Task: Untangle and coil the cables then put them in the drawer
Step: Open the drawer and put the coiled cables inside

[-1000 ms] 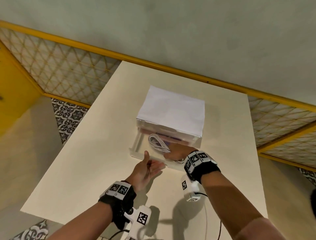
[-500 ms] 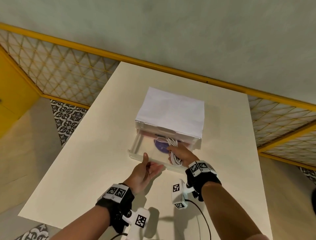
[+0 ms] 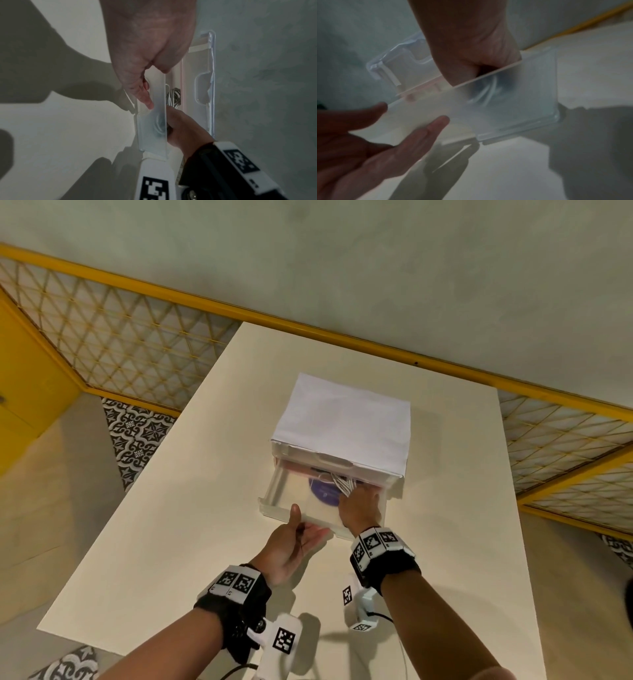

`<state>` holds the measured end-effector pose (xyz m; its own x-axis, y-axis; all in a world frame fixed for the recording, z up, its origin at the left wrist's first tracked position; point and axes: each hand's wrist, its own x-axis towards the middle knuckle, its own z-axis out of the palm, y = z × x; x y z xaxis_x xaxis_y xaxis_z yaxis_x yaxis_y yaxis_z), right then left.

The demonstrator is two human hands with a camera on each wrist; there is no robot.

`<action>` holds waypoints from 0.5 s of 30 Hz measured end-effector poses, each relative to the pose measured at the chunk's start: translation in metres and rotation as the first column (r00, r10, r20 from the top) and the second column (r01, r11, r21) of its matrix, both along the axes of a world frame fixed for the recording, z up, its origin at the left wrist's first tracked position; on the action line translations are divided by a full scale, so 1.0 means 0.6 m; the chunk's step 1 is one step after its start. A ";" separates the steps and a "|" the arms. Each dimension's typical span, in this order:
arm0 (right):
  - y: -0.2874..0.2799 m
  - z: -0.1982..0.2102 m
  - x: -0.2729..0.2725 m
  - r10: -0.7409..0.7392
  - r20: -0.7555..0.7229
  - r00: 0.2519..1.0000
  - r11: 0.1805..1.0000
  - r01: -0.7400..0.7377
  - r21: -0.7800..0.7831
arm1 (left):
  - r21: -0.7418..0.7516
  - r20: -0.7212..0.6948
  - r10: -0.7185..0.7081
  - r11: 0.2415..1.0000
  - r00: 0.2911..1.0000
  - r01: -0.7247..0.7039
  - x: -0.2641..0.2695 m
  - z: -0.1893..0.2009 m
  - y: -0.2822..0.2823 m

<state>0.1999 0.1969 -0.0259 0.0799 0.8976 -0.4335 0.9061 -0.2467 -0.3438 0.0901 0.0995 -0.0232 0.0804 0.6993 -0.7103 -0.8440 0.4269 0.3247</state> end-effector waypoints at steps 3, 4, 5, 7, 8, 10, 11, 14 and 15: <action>0.004 -0.003 -0.002 0.095 0.163 0.982 0.995 -0.101 0.025 | 0.011 -0.014 0.011 1.000 1.000 -0.011 0.003 0.004 0.003; 0.006 -0.005 -0.001 0.118 0.174 0.978 0.992 -0.125 0.031 | 0.016 -0.021 0.011 1.000 1.000 -0.010 0.003 0.005 0.005; 0.007 -0.007 0.001 0.137 0.155 0.978 0.989 -0.143 0.026 | 0.017 -0.034 0.009 1.000 0.999 -0.008 0.003 0.006 0.007; 0.003 0.005 0.008 0.137 0.028 0.990 0.990 -0.137 0.020 | 0.016 -0.064 0.002 1.000 0.998 -0.001 0.003 0.004 0.010; -0.001 0.012 0.013 0.131 -0.058 0.990 0.991 -0.130 0.029 | 0.016 -0.077 0.002 1.000 0.997 0.000 0.003 0.003 0.013; -0.016 0.038 0.028 0.156 -0.178 0.972 0.987 -0.148 0.057 | 0.023 -0.097 -0.001 1.000 0.995 0.003 0.003 0.005 0.021; -0.029 0.052 0.042 0.179 -0.207 0.962 0.983 -0.167 0.077 | 0.028 -0.106 -0.004 1.000 0.994 0.007 0.005 0.006 0.028; -0.089 0.084 0.102 0.297 -0.164 0.941 0.936 -0.253 0.246 | 0.048 -0.153 -0.014 0.999 0.988 0.021 0.009 0.012 0.052; -0.114 0.091 0.124 0.316 -0.134 0.939 0.909 -0.259 0.326 | 0.056 -0.169 -0.015 0.998 0.985 0.025 0.009 0.014 0.059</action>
